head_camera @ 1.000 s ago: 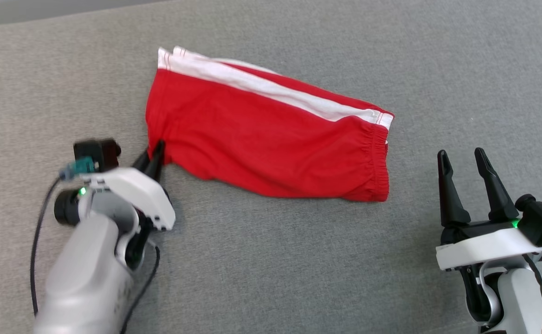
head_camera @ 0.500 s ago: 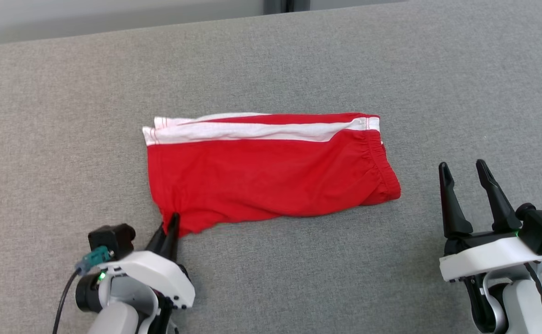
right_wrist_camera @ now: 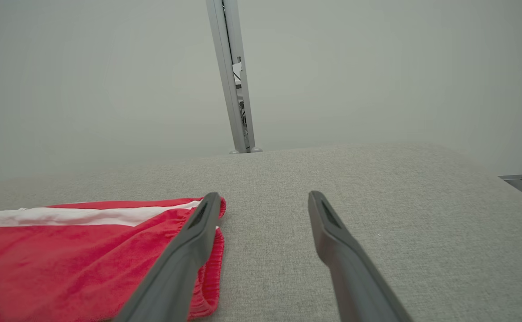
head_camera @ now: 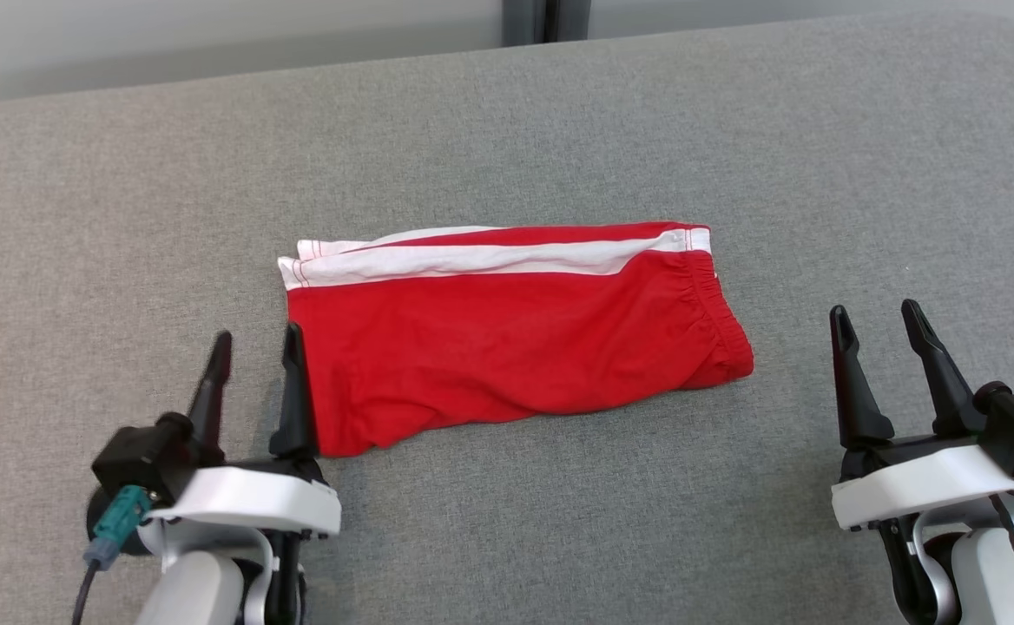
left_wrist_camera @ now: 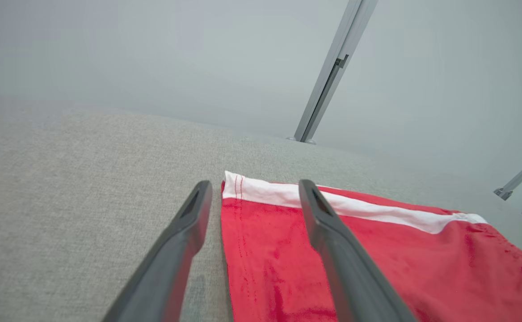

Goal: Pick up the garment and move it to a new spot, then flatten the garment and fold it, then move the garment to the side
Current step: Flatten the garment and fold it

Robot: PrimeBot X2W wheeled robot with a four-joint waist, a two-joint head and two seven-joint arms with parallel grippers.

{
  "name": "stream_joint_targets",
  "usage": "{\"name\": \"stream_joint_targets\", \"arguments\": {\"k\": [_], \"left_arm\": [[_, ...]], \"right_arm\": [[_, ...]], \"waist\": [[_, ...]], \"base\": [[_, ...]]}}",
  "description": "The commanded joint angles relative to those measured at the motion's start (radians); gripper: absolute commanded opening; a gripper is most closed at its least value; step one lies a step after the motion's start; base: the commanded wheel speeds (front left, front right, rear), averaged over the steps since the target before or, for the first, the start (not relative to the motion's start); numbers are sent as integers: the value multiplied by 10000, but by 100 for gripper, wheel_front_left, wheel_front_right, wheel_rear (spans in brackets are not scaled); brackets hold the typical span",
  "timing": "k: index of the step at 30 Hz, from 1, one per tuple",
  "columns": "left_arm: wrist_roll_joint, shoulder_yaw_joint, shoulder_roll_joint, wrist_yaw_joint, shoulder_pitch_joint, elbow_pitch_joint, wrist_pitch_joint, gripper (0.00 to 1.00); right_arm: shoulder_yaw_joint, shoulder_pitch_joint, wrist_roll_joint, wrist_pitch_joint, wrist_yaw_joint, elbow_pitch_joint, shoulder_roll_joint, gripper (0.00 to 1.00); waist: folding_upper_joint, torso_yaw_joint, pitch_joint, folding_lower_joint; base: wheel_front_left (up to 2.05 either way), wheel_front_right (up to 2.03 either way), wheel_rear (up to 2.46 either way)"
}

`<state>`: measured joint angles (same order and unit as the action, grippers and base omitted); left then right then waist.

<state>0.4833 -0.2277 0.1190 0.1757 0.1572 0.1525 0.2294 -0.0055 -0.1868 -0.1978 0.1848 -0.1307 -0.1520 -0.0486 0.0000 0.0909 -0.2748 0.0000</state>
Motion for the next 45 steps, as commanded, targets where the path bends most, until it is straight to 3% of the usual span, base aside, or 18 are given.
{"name": "stream_joint_targets", "arguments": {"k": [1, 10, 20, 35, 40, 45], "left_arm": [[-280, 156, 138, 72, 218, -197, 179, 100], [-1368, 513, 830, 293, 76, -676, 349, 100], [-1147, 496, 1314, -82, -413, -304, 5, 100], [-950, 280, 1294, -166, -332, -336, -210, 100], [-921, 132, 1197, -244, -90, -341, -191, 100], [-922, 0, 1033, -305, 158, -254, -92, 100]], "right_arm": [[-66, 127, 90, -77, -2, 40, -49, 100], [-255, 450, 458, -316, -2, 229, -49, 100], [-391, 794, 591, -573, -2, 372, -49, 100], [-647, 722, 361, -668, -2, 441, -49, 100], [-562, 168, 324, -708, -2, -59, -104, 100], [230, -694, 51, -1093, -2, -1045, -511, 100]], "waist": [[0, -32, 99, 0], [0, -213, 470, 0], [0, -361, 803, 0], [0, -633, 808, 0], [0, -1048, 540, 0], [0, -1443, 179, 0]], "base": [[0, 0, 0], [0, 0, 0], [0, 0, 0], [0, 0, 0], [0, 0, 0], [0, 0, 0]]}}
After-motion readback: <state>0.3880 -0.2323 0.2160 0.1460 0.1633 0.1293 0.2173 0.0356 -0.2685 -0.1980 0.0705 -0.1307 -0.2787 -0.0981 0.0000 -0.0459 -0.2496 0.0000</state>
